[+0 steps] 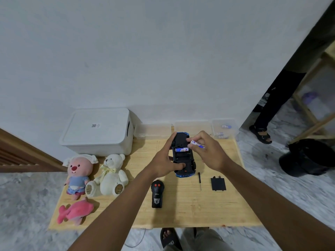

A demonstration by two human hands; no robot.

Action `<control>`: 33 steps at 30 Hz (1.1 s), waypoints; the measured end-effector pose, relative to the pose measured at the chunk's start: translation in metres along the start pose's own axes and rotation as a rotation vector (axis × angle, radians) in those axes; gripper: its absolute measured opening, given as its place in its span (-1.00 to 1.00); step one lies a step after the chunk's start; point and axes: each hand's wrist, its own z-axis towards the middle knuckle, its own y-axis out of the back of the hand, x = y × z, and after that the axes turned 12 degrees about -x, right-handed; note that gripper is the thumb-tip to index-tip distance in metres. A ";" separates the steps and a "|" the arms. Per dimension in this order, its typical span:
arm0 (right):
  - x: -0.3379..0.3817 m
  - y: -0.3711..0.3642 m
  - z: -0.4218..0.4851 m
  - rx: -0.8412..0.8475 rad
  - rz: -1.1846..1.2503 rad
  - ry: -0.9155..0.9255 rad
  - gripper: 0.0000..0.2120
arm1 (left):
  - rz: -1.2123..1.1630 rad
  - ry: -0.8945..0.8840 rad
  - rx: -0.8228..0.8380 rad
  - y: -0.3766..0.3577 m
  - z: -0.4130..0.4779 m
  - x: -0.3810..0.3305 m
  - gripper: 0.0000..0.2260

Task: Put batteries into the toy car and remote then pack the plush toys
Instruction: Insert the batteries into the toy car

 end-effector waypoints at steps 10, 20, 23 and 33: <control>0.012 -0.010 -0.003 -0.050 0.045 0.034 -0.79 | -0.009 0.003 -0.020 -0.002 -0.001 -0.010 0.03; 0.004 -0.021 -0.005 -0.081 -0.042 0.151 -0.82 | -0.040 0.007 -0.019 -0.002 -0.003 -0.014 0.04; -0.001 -0.022 -0.004 -0.038 -0.183 0.210 -0.81 | -0.044 0.007 -0.021 -0.001 -0.004 -0.015 0.04; 0.001 -0.025 -0.008 -0.099 -0.277 0.105 -0.82 | -0.037 0.001 -0.050 0.000 -0.005 -0.019 0.05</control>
